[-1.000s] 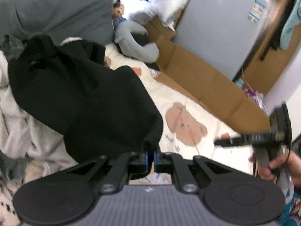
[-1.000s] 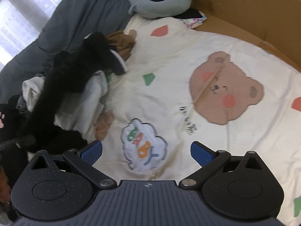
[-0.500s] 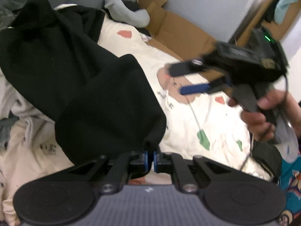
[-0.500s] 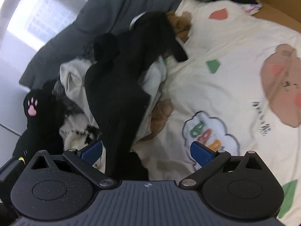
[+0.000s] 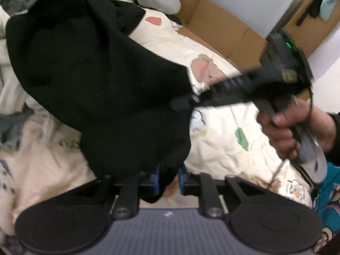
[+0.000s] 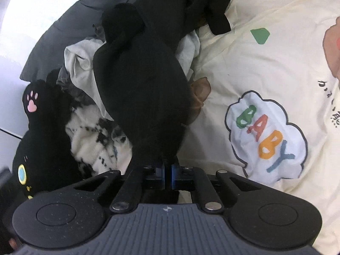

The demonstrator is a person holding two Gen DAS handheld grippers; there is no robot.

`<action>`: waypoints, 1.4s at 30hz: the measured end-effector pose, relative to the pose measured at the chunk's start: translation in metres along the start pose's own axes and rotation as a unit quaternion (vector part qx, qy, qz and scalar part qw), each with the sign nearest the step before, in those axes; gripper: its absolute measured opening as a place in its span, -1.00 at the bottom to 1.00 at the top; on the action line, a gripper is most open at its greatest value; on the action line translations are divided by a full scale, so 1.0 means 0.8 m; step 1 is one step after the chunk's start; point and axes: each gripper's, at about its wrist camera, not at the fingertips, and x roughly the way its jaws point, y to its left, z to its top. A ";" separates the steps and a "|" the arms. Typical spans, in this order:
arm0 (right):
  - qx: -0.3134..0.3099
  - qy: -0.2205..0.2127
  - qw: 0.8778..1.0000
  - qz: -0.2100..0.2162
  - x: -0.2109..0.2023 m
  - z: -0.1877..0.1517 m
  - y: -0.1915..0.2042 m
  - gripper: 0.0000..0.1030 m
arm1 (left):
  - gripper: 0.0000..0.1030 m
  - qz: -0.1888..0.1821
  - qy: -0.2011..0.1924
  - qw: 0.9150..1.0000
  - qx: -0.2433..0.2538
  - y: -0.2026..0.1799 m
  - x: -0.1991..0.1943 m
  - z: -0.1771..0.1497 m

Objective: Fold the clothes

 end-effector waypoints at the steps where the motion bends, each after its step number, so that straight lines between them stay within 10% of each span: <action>1: -0.005 0.000 1.000 -0.004 -0.002 -0.003 0.000 -0.95 | -0.46 0.003 -0.011 1.000 0.001 0.003 -0.003 0.008; 6: -0.024 0.004 1.000 -0.001 -0.002 -0.017 0.006 -0.96 | 0.24 0.023 -0.064 0.998 0.007 0.019 -0.016 0.048; 12: -0.059 0.013 0.998 0.008 0.003 -0.031 0.028 -0.96 | 0.50 0.068 -0.117 0.991 0.004 0.029 -0.006 0.093; 24: -0.068 0.014 0.998 0.013 0.005 -0.034 0.040 -0.96 | 0.64 0.105 -0.175 0.978 0.047 0.053 0.055 0.206; 30: -0.076 0.014 0.997 0.015 0.009 -0.035 0.041 -0.96 | 0.63 0.108 -0.179 0.977 -0.032 0.091 0.109 0.261; 36: -0.074 0.017 0.997 0.016 0.014 -0.037 0.039 -0.96 | 0.30 0.062 -0.193 0.974 -0.102 0.123 0.138 0.296; 39: -0.073 0.019 0.997 0.017 0.016 -0.037 0.039 -0.96 | -0.85 0.049 -0.184 0.972 -0.141 0.134 0.151 0.302; 42: -0.073 0.023 0.997 0.018 0.017 -0.038 0.039 -0.96 | -0.92 0.025 -0.190 0.974 -0.124 0.121 0.147 0.297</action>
